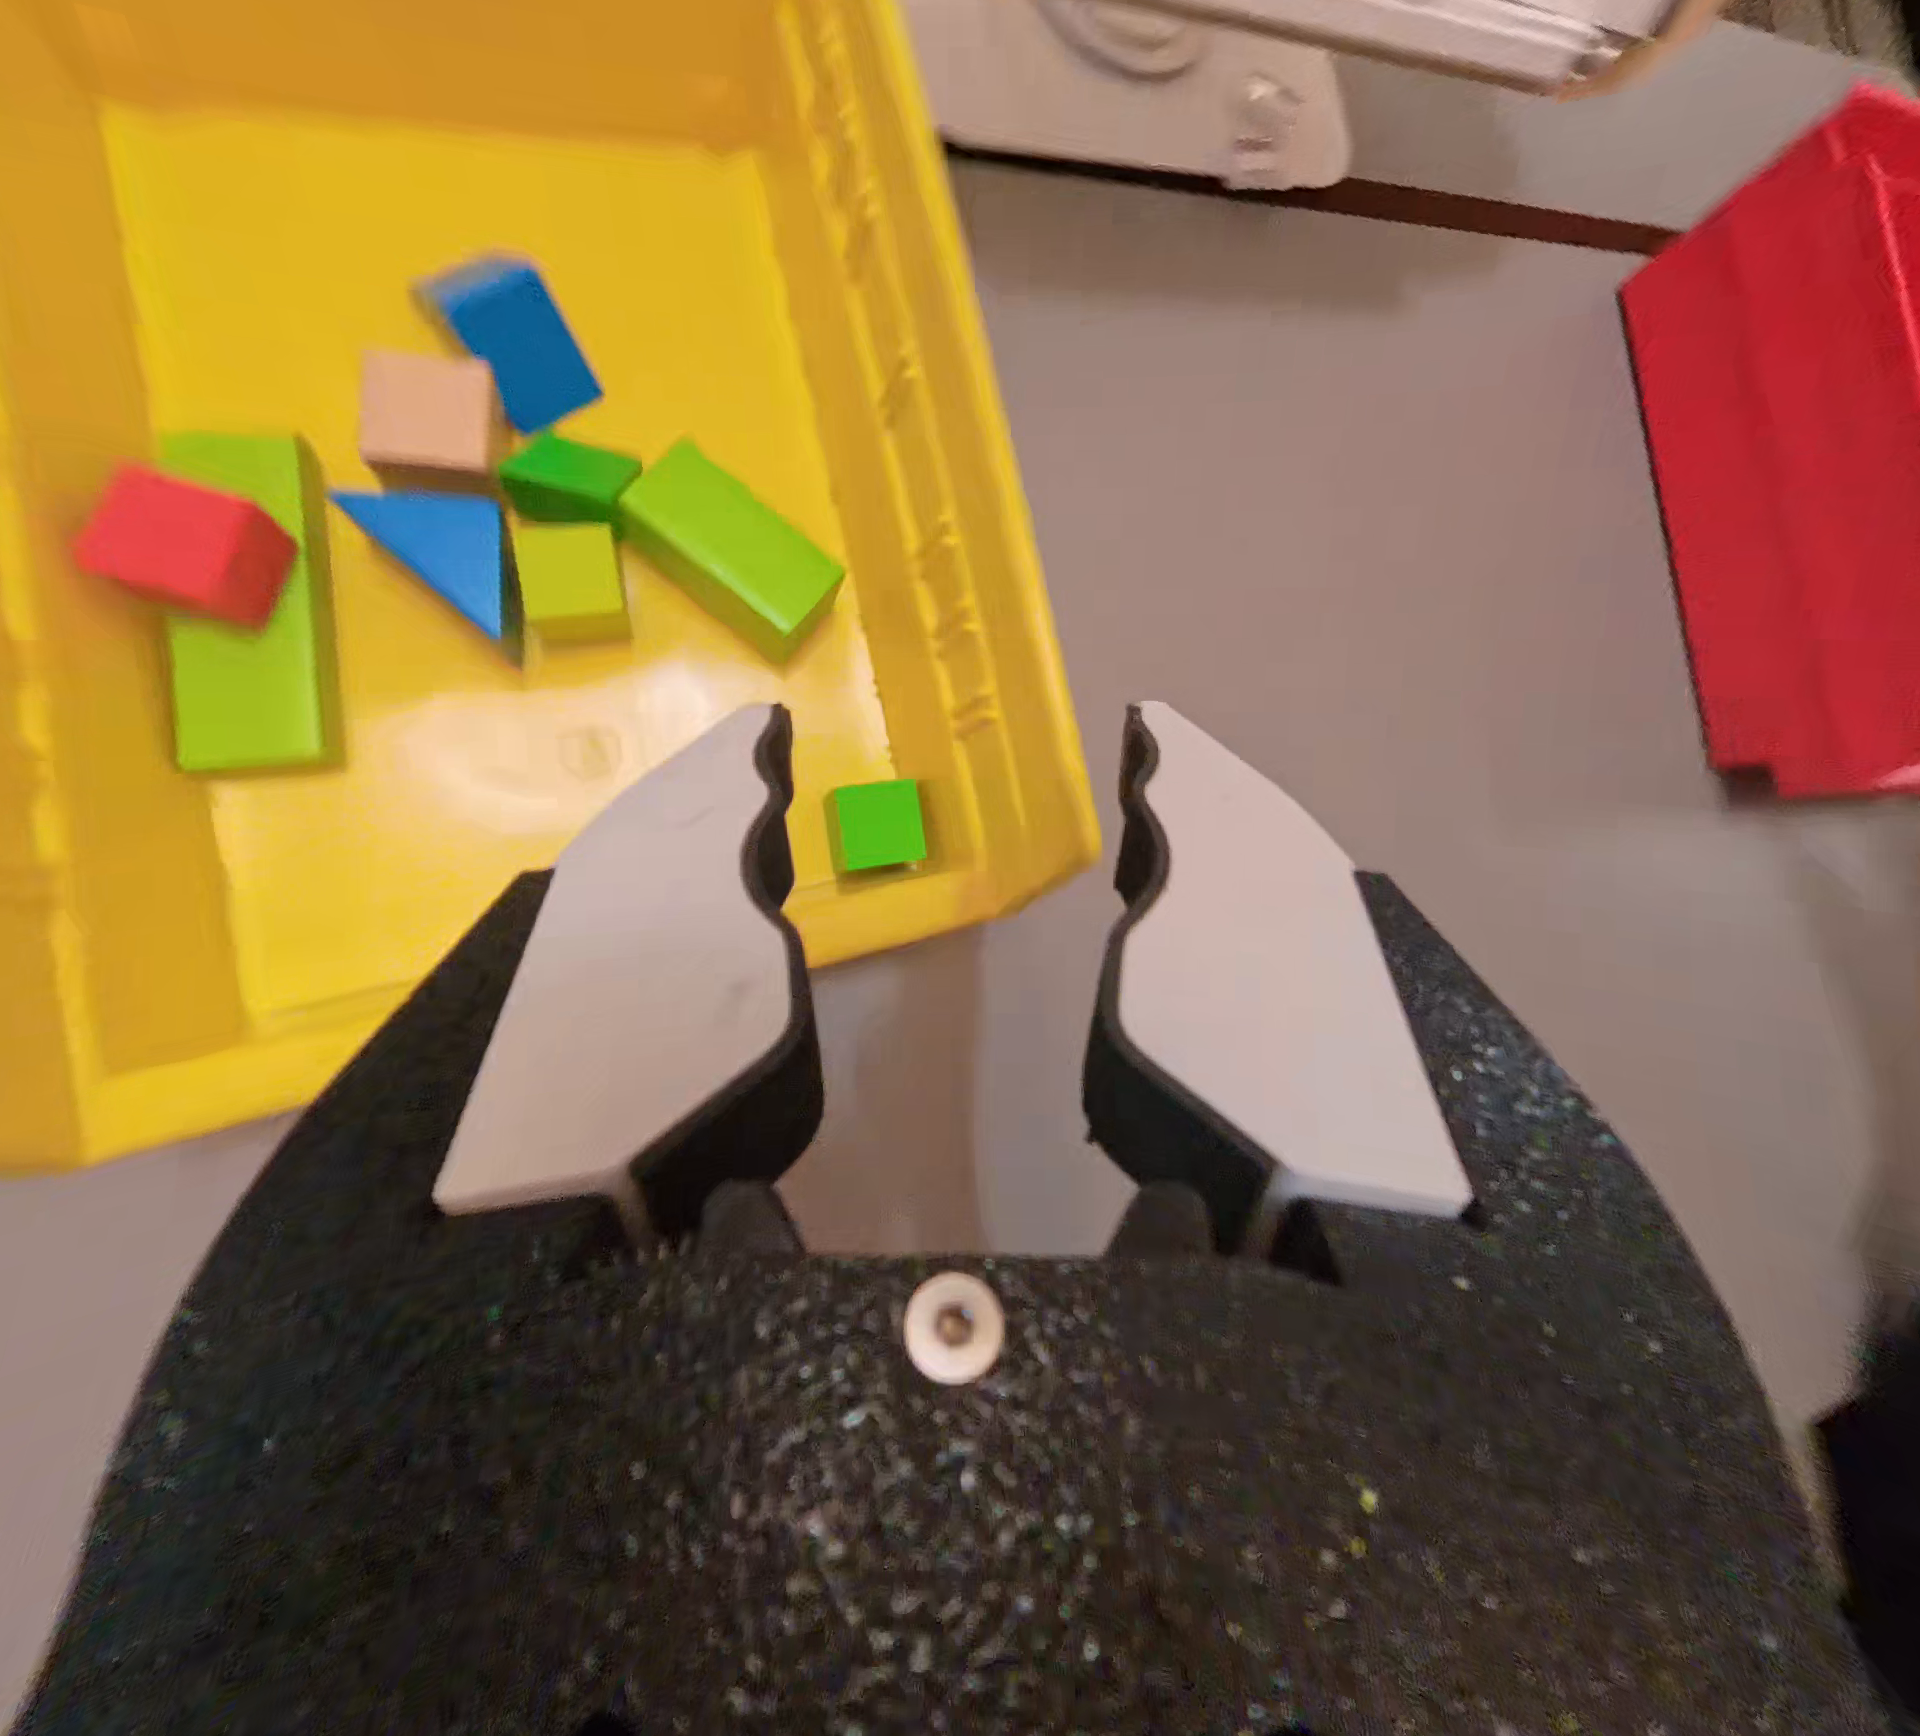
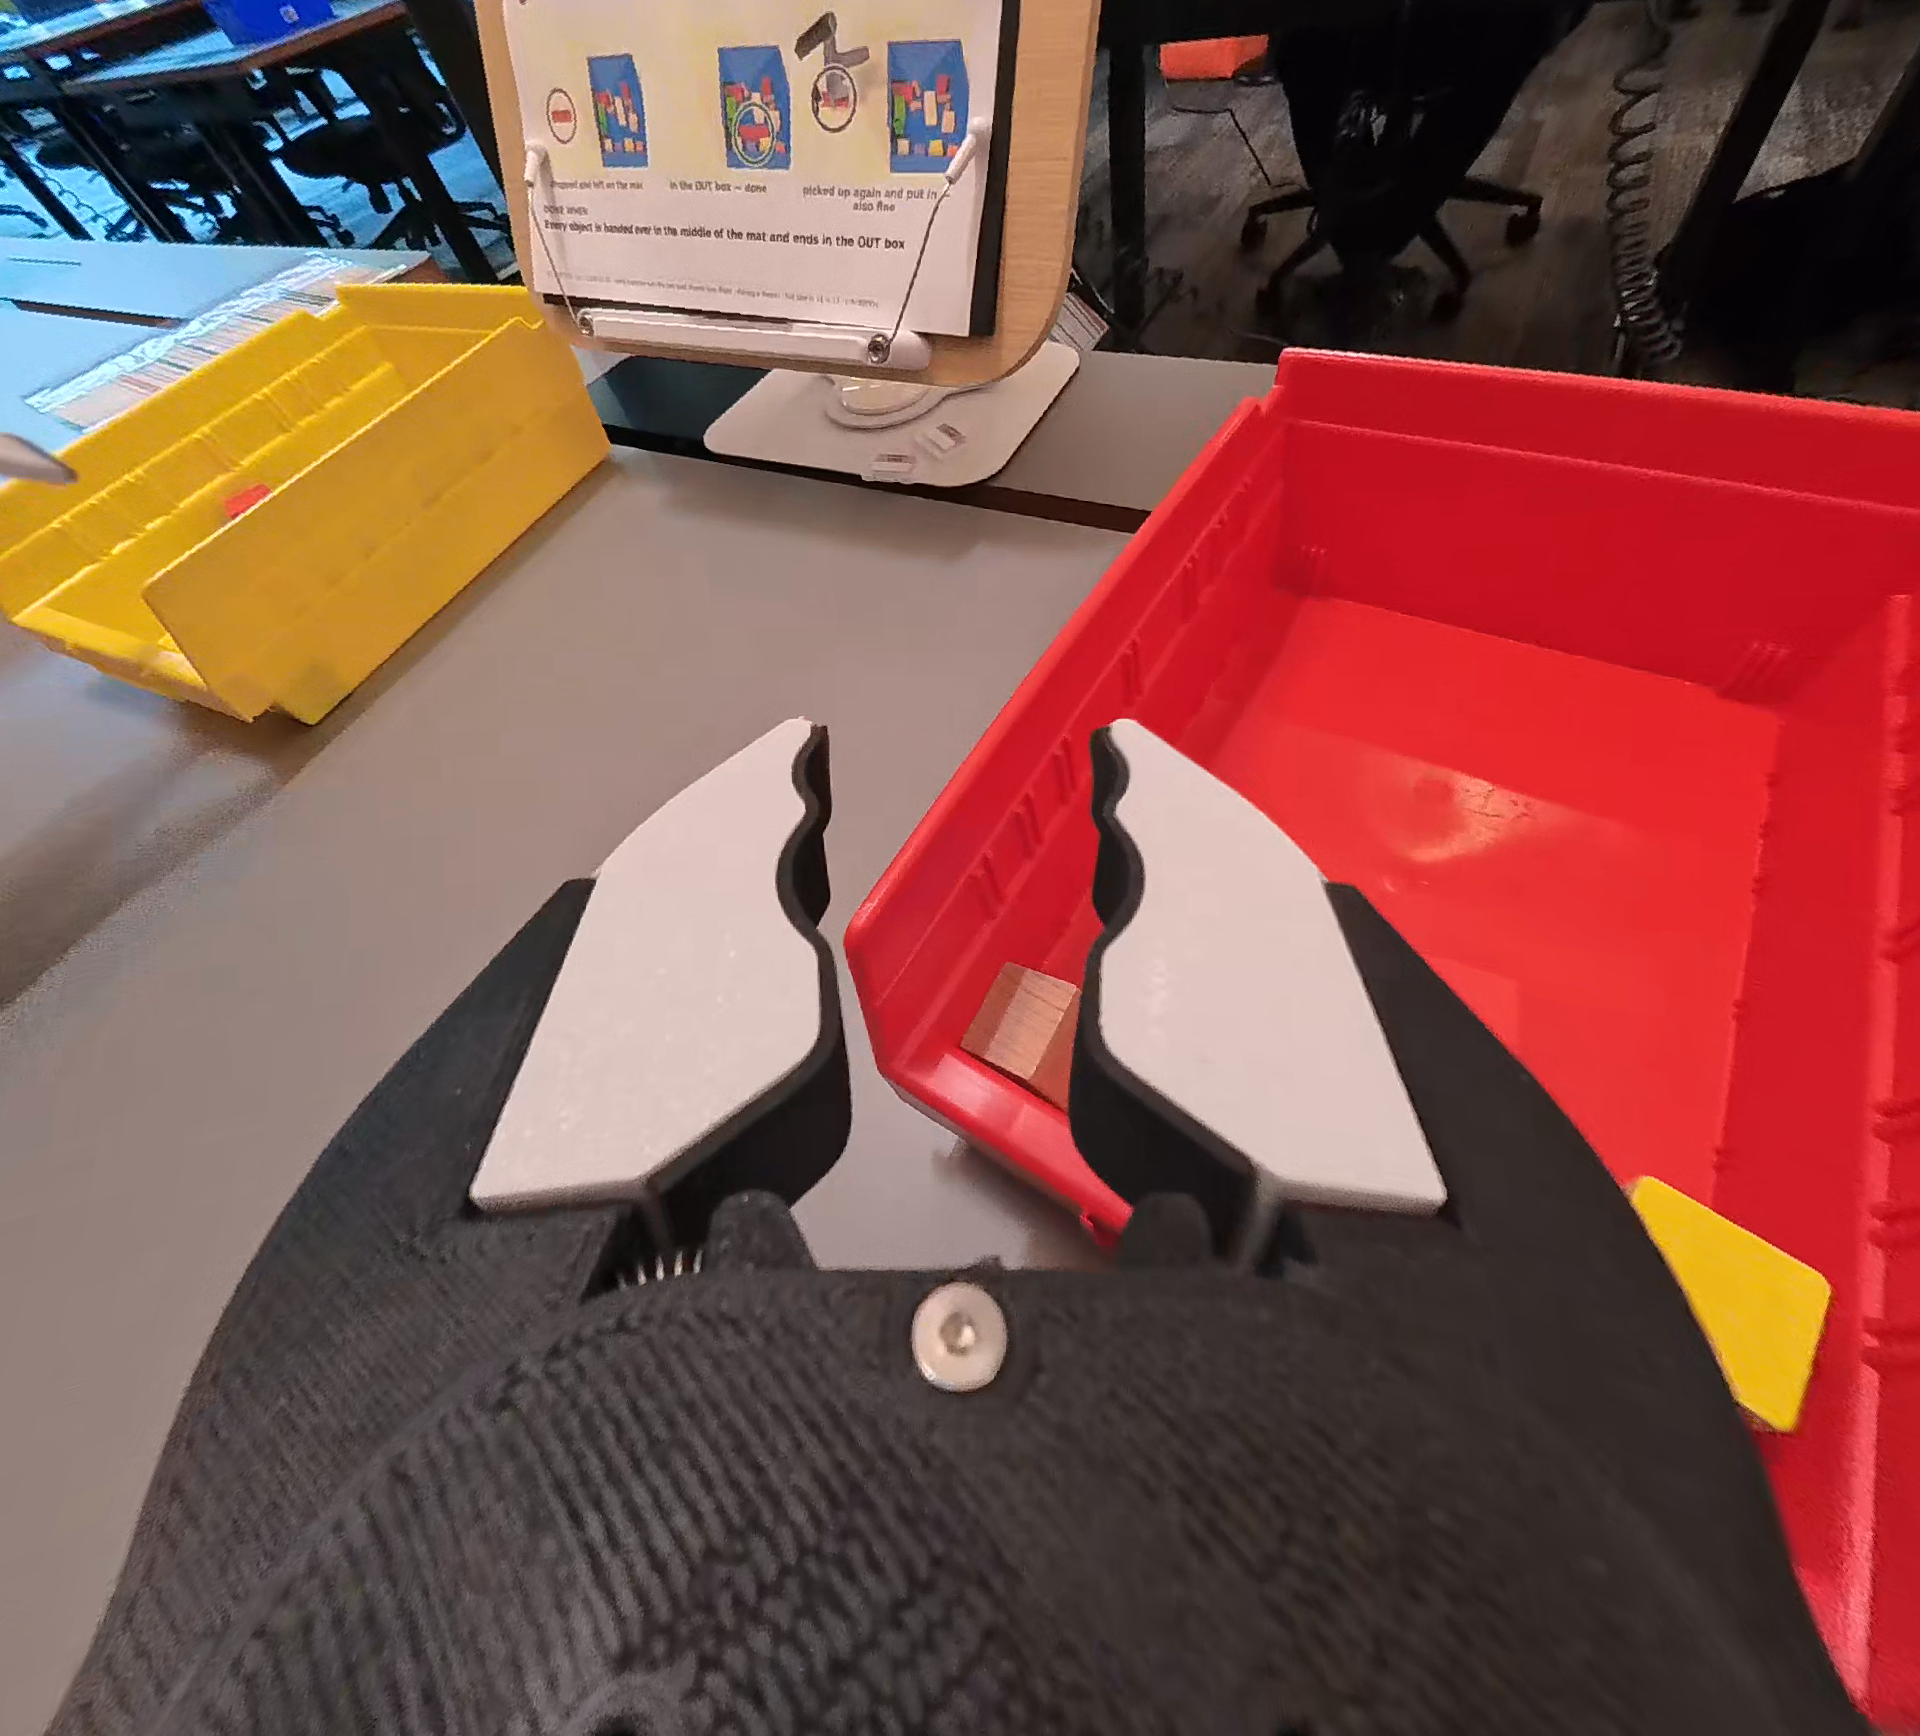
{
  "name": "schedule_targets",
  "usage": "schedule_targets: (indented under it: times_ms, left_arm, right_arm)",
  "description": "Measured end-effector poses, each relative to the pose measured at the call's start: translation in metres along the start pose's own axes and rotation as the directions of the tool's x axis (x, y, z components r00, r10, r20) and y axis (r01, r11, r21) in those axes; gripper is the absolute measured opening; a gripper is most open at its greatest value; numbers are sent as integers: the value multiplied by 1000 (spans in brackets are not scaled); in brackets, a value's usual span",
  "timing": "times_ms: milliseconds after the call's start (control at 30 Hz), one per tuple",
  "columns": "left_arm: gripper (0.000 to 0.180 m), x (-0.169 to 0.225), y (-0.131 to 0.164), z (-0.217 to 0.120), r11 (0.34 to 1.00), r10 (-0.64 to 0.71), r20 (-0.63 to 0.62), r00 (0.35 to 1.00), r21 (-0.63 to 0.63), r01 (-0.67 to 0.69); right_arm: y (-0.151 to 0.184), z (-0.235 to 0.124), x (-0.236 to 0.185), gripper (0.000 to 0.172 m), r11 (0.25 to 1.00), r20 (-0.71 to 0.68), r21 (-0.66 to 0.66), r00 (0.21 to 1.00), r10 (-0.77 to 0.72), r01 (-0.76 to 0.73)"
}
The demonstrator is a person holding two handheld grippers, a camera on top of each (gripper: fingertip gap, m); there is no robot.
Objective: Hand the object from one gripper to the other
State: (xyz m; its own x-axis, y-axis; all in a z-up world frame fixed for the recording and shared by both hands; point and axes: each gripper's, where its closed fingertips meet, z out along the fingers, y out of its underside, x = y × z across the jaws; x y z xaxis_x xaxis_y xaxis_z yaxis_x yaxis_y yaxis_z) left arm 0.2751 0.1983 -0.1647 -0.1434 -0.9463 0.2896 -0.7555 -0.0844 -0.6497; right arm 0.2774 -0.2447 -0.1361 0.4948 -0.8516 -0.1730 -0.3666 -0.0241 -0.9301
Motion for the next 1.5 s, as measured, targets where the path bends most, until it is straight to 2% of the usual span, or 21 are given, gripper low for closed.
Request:
schedule_targets:
  times_ms: [33,100,233,333,633,700,900,1033,1100,1367,1500]
  left_arm:
    - [59,-9,1,8,996,-79,6,997,-52,79]
    - [62,-26,7,26,966,-176,73,982,-180,186]
    - [70,-51,15,56,890,-234,239,942,-337,307]
    - [70,-64,16,75,843,-301,340,891,-341,415]
    - [74,-60,12,109,751,-512,345,786,-264,605]
    - [75,-64,13,110,743,-525,358,772,-250,621]
    - [68,-70,26,115,735,-506,406,761,-258,626]
    - [55,-71,26,118,766,-477,388,788,-256,590]
    - [37,-65,27,118,789,-450,344,824,-280,547]
    - [36,-64,31,105,905,-208,186,960,-337,261]
    - [36,-58,12,74,963,-137,84,987,-224,152]
  right_arm:
    - [1,1,-1,49,1000,6,-5,1000,0,0]
    - [4,3,-2,49,1000,10,-18,1000,-1,1]
    - [8,8,-4,49,999,16,-34,1000,-2,3]
    - [10,10,-6,49,999,29,-44,1000,-3,4]
    - [14,15,-4,49,999,54,-47,998,18,-15]
    - [15,15,-3,49,999,55,-48,998,23,-21]
    - [14,14,-1,49,999,56,-37,998,36,-34]
    - [15,14,-3,49,999,63,-44,997,34,-31]
    - [14,14,-4,49,999,65,-41,998,28,-26]
    - [13,15,-11,49,999,83,-44,996,20,-16]
    - [6,14,-17,49,1000,99,-16,995,13,-11]
